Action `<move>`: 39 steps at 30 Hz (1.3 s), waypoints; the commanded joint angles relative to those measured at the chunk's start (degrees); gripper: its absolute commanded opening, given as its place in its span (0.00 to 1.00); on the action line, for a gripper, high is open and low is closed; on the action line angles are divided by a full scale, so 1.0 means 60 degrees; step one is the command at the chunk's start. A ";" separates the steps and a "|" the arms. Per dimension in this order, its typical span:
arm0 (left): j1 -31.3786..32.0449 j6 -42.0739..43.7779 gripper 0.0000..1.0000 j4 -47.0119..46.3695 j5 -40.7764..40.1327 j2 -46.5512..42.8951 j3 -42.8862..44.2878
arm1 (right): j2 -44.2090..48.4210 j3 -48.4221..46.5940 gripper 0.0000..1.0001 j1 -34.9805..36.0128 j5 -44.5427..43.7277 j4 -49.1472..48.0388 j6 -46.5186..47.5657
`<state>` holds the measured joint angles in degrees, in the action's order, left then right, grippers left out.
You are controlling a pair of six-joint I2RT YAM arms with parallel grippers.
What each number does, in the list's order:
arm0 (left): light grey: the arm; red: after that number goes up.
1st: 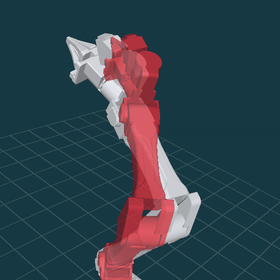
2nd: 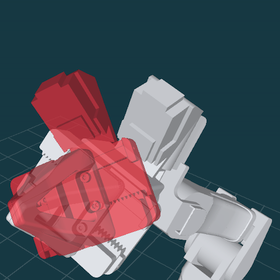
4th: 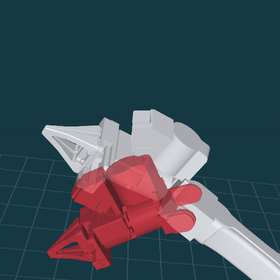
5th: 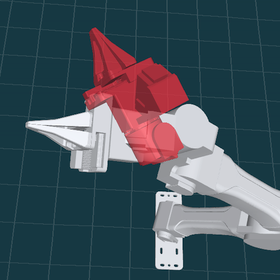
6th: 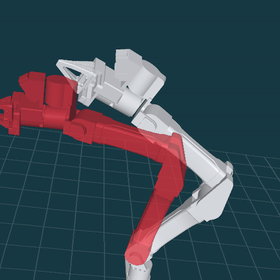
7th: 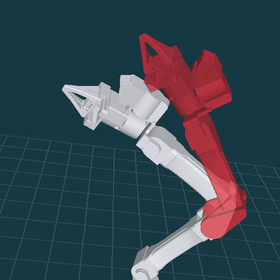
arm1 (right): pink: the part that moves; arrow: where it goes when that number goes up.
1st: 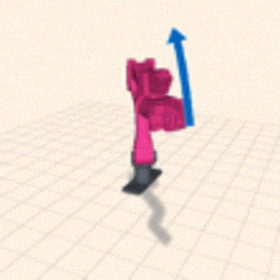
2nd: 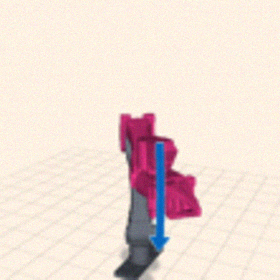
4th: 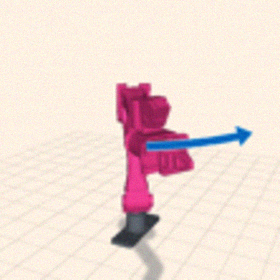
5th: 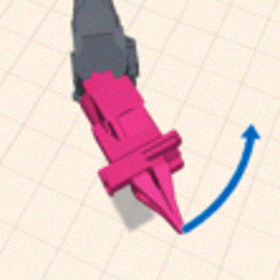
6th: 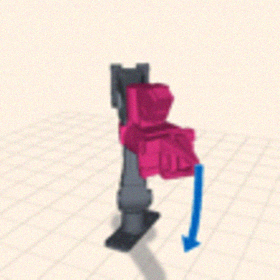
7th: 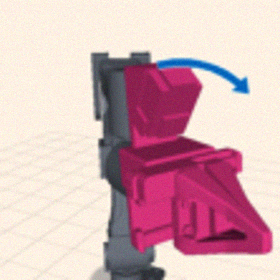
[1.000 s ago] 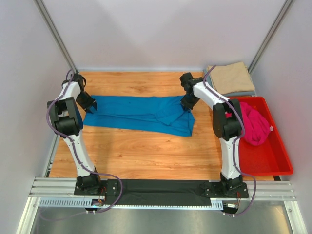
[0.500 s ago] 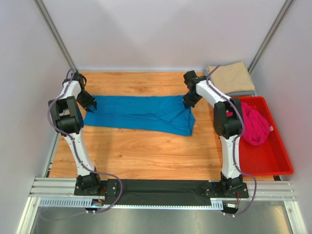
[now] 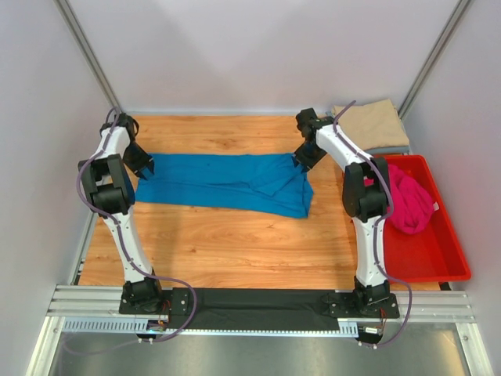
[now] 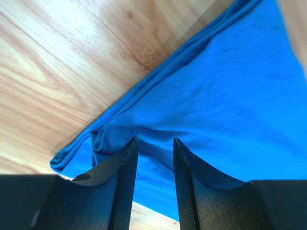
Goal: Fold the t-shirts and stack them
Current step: Fold the tshirt
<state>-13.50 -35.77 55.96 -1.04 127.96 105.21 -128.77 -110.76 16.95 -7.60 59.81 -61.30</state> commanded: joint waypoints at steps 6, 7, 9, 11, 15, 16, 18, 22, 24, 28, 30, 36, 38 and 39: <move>0.0023 0.0219 0.45 0.0561 -0.0252 -0.0715 0.0996 | 0.1495 0.1070 0.39 0.0778 0.0151 0.0330 -0.1339; 0.0037 0.0292 0.45 0.0517 -0.0252 -0.0760 0.0909 | 0.1684 0.1594 0.40 0.0880 0.0327 0.0010 -0.1515; 0.0110 0.0438 0.45 0.0371 -0.0339 -0.0993 0.0514 | 0.1774 0.1950 0.41 0.1187 0.0694 -0.0372 -0.1721; 0.0198 0.0701 0.44 0.0224 -0.0500 -0.1170 0.0017 | 0.1673 0.1879 0.41 0.1407 0.0666 -0.0477 -0.1796; 0.0447 0.1010 0.40 -0.0201 -0.0516 -0.1580 -0.0658 | 0.1584 0.1687 0.41 0.1876 0.0563 -0.0564 -0.1854; 0.0448 0.0996 0.39 -0.0288 -0.0428 -0.1624 -0.0805 | 0.1598 0.1702 0.41 0.1935 0.0534 -0.0622 -0.1985; 0.0448 0.0952 0.35 -0.0421 -0.0296 -0.1654 -0.1084 | 0.1555 0.1775 0.42 0.2081 0.0519 -0.0638 -0.2102; 0.0477 0.0908 0.22 -0.0363 -0.0222 -0.1523 -0.1143 | 0.1394 0.1848 0.41 0.2185 0.0724 -0.0375 -0.2483; 0.0477 0.0922 0.17 -0.0217 -0.0310 -0.1450 -0.1056 | 0.1452 0.1979 0.41 0.2229 0.0695 -0.0359 -0.2659; 0.0550 0.0937 0.06 -0.0172 -0.0398 -0.1362 -0.1041 | 0.1511 0.2069 0.43 0.2273 0.0548 -0.0375 -0.2689; 0.0550 0.0893 0.02 -0.0158 -0.0355 -0.1230 -0.1011 | 0.1467 0.2083 0.44 0.2258 0.0533 -0.0403 -0.2762; 0.0594 0.0834 0.00 -0.0099 -0.0427 -0.0864 -0.0894 | 0.1174 0.2156 0.45 0.2229 0.0709 -0.0783 -0.2865; 0.0594 0.0835 0.00 -0.0026 -0.0544 -0.0688 -0.0778 | 0.1028 0.2142 0.45 0.2200 0.0753 -0.0799 -0.2908; 0.0594 0.0820 0.00 0.0032 -0.0588 -0.0615 -0.0704 | 0.0998 0.2142 0.45 0.2199 0.0782 -0.0813 -0.2938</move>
<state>-10.20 -30.92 55.31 -3.38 122.54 98.67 -121.36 -98.17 30.20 -2.90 56.31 -76.75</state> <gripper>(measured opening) 0.007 0.450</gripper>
